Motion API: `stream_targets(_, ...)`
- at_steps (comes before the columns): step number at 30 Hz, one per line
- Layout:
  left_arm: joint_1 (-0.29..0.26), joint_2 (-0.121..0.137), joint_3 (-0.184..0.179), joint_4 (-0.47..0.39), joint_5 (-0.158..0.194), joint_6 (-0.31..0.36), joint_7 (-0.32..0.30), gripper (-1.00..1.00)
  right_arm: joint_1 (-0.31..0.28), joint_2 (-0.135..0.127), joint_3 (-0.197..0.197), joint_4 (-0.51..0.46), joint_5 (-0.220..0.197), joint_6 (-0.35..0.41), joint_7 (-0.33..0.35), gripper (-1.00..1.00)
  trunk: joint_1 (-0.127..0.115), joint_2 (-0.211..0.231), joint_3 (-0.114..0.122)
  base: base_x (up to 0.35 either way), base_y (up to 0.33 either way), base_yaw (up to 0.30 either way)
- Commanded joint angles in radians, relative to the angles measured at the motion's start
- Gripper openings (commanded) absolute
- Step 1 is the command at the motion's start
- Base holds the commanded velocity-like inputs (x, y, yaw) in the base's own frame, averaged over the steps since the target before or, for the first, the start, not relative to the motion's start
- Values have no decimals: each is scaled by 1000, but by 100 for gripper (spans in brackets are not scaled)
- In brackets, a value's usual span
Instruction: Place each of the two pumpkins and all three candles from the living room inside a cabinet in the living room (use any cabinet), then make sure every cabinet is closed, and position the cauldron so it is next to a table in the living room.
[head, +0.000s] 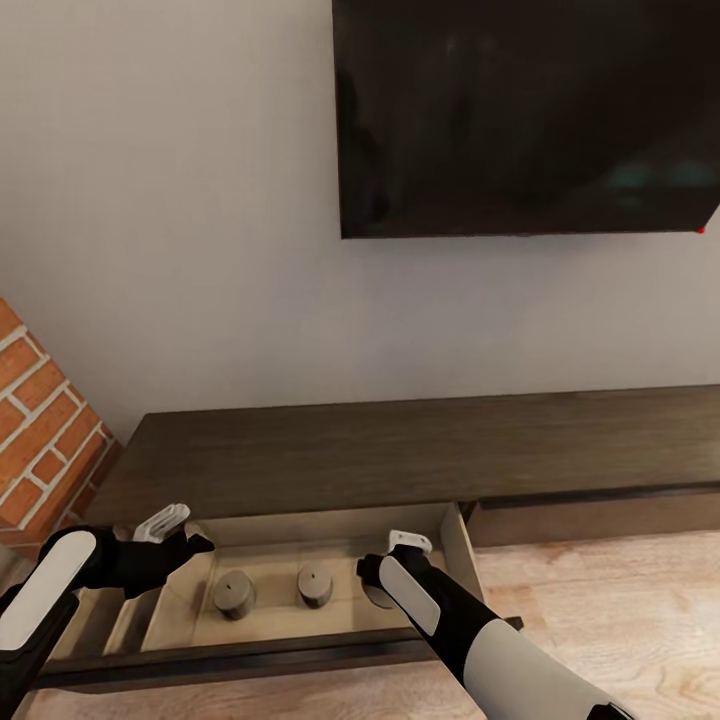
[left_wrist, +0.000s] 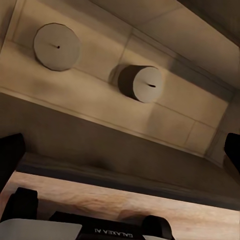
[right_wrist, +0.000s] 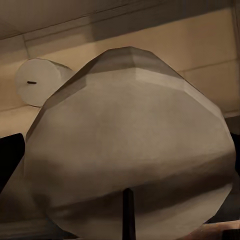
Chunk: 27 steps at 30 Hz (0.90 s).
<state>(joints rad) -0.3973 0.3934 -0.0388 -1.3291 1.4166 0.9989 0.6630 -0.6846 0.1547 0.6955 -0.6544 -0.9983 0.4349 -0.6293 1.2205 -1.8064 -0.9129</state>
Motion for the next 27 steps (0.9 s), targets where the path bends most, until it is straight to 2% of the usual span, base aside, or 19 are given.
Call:
stream_targets(1, 0, 1, -1, -1, 10, 0, 10, 100, -1, -1, 4, -2, -7, -2, -7, -100, 4, -8, -4, 0, 0, 0)
stream_targets(8, 1, 1, -2, -1, 10, 0, 10, 100, -1, -4, 3, -8, -8, -9, -6, -100, 31, -57, -26, 0, 0, 0)
stream_targets(16, 1, 1, -2, -1, 10, 0, 10, 100, -1, -5, 0, -11, -11, -10, -7, -100, 31, -57, -26, 0, 0, 8)
stream_targets(21, 1, 1, -2, -1, 10, 0, 10, 100, -1, -5, -1, -15, -11, -10, -7, -100, 31, -57, -26, 0, 0, 203)
stream_targets(27, 1, 1, -2, -1, 10, 0, 10, 100, -1, -4, -1, -19, -11, -10, -7, -100, 31, -57, -26, 0, 0, 48)
